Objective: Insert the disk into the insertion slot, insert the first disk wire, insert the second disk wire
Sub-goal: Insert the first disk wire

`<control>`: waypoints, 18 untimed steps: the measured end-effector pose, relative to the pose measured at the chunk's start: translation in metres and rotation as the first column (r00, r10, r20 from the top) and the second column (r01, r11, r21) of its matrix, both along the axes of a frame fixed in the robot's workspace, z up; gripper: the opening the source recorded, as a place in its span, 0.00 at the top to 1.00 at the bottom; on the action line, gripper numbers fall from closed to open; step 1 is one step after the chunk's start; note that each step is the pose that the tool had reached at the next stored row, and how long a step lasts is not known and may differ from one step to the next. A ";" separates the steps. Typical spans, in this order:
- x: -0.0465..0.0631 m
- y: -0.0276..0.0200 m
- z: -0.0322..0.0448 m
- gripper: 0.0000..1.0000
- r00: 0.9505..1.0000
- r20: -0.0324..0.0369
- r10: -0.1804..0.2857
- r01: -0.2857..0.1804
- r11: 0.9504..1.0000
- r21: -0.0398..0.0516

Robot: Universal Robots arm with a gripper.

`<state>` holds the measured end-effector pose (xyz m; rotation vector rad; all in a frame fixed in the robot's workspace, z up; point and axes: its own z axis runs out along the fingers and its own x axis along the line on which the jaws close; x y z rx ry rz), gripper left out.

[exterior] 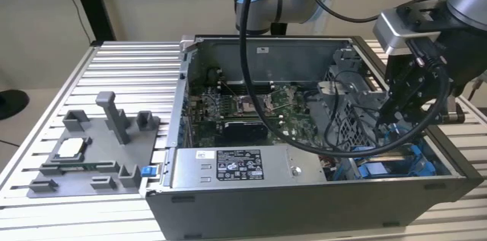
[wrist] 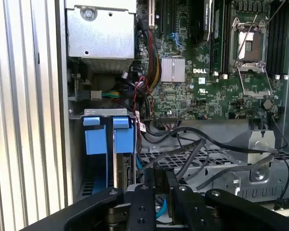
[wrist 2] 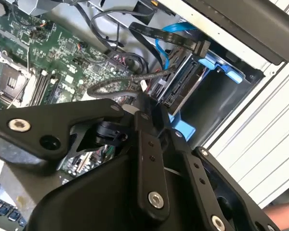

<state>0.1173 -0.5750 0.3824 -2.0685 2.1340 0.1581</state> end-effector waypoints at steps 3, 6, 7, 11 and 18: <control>0.000 -0.0005 -0.0009 0.00 1.000 0.000 0.000 0.000 1.000 0.002; 0.000 -0.0009 -0.0014 0.00 1.000 0.000 0.000 0.000 1.000 0.002; 0.000 -0.0009 -0.0015 0.00 1.000 0.000 0.000 0.000 1.000 0.002; 0.000 -0.0010 -0.0016 1.00 1.000 -0.002 0.000 0.000 1.000 0.002; 0.001 -0.0011 -0.0019 1.00 1.000 -0.003 0.000 0.000 1.000 0.002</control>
